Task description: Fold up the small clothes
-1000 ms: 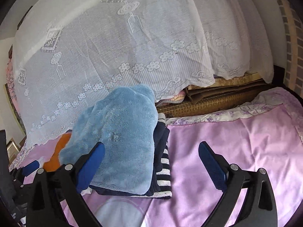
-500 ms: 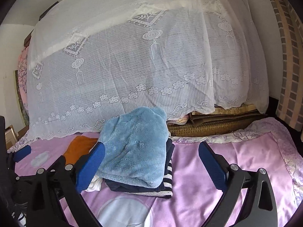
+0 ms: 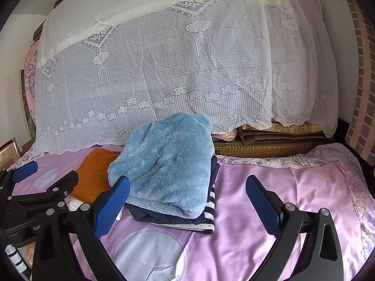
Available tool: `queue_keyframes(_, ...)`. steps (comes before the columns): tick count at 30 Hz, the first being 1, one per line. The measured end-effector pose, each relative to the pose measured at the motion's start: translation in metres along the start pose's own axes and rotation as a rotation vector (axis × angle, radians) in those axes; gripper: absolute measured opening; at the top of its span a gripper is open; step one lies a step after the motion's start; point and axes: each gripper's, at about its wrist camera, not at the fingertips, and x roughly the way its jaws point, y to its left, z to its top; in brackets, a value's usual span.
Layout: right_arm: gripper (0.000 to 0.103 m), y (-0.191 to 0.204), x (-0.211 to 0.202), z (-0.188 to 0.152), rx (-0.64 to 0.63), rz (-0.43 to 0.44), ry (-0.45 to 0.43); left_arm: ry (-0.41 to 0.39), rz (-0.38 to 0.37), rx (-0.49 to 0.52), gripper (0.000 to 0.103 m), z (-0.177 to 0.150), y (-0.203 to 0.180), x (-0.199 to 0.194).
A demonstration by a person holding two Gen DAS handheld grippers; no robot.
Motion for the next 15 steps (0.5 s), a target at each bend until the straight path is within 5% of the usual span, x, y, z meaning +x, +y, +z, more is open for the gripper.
queue_keyframes(15, 0.100, -0.001, -0.009, -0.005, 0.014, 0.022, 0.024, 0.007, -0.003, 0.028, 0.099, -0.002, -0.015, -0.007)
